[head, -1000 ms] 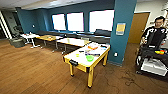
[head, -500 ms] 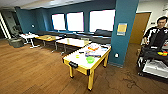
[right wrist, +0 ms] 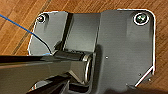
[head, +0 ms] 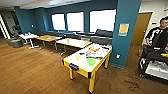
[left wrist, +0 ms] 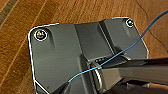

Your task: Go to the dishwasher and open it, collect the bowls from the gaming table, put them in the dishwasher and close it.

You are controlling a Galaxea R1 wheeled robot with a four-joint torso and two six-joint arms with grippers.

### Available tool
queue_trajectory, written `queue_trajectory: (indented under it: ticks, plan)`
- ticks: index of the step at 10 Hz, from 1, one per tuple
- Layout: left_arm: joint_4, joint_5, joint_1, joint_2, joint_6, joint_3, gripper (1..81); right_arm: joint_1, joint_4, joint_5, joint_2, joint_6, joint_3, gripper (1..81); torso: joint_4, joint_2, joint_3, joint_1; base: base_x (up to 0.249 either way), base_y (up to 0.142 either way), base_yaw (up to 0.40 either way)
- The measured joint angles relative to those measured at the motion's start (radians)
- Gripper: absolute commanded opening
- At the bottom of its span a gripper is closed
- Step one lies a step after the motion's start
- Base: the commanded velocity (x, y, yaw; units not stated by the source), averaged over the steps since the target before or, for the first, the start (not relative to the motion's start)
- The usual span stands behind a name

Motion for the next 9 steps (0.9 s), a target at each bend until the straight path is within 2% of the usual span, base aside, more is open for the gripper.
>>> queue_trajectory:
  ticks: [3,9]
  plan:
    - [0.0,0.001,0.0,0.0,0.0,0.0,81.1,0.002,0.0,0.0,-0.001,0.0,0.0,81.1,0.0,0.0,0.0,0.0,0.134,0.061,0.0]
    - [0.0,0.001,0.003,0.002,0.0,0.001,81.1,-0.004,0.0,-0.003,-0.002,0.0,-0.003,81.1,0.0,0.0,0.0,0.0,0.139,0.0,0.0]
